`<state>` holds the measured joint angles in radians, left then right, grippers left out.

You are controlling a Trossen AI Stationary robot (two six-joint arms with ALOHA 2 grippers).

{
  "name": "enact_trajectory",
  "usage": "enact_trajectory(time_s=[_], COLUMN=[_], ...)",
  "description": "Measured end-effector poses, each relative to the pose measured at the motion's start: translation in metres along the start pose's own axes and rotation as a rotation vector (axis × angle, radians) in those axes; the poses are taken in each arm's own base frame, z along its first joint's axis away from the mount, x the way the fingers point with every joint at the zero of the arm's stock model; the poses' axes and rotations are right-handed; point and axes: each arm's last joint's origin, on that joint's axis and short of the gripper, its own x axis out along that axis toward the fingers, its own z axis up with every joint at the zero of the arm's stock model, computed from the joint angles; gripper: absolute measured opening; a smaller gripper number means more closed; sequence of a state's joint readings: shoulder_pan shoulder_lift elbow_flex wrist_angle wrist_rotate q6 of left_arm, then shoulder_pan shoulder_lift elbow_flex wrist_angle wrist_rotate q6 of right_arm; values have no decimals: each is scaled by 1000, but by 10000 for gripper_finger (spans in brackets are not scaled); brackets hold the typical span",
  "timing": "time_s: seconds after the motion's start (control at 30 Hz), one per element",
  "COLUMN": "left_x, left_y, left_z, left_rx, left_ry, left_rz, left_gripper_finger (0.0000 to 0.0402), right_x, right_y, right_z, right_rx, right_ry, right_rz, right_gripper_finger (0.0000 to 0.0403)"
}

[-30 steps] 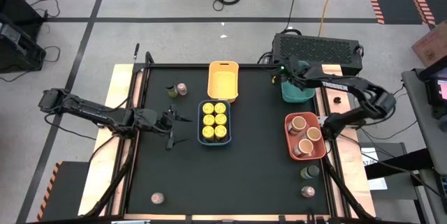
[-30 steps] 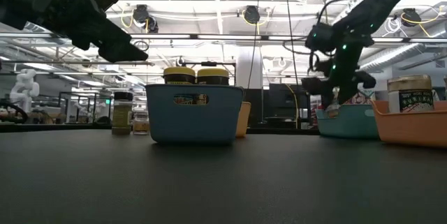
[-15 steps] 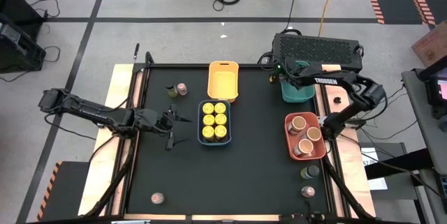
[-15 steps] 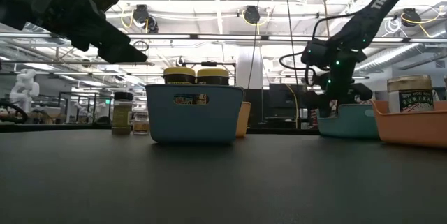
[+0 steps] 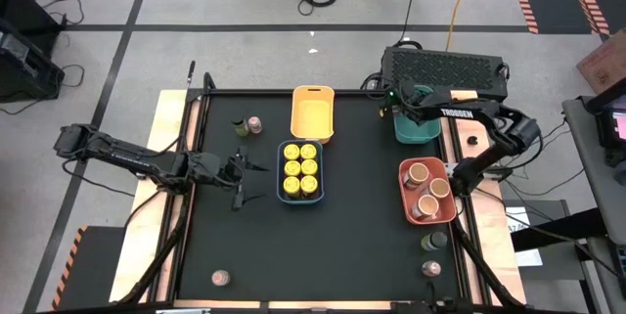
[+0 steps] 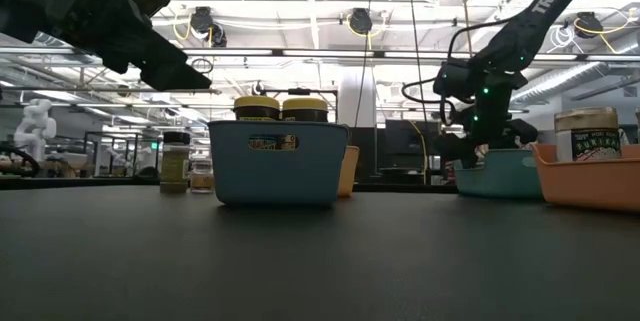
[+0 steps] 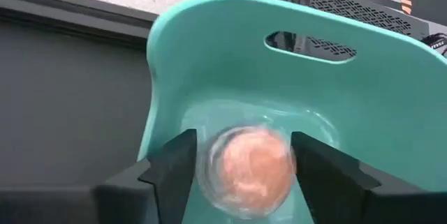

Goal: Sort spices by type
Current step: Put the brown seasoning bottle into the green bin

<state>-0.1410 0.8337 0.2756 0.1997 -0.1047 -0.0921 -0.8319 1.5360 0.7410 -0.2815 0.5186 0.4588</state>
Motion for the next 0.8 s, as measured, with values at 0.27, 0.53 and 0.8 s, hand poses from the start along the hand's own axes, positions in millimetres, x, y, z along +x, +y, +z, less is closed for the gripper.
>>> enact_trajectory(time_s=[0.27, 0.53, 0.8], left_x=[0, 0, 0], left_y=[0, 1, 1], left_z=[0, 0, 0], left_rx=[-1, -2, -1], left_ry=[0, 0, 0], left_rz=[0, 5, 5], left_gripper_finger=[363, 363, 363], right_x=[-3, -37, -103], right_y=[-1, -13, -24], right_z=[3, 17, 23], right_rx=[-27, 26, 45], right_ry=[-29, -130, -232], right_rz=[4, 72, 483], right_gripper_finger=[256, 258, 258])
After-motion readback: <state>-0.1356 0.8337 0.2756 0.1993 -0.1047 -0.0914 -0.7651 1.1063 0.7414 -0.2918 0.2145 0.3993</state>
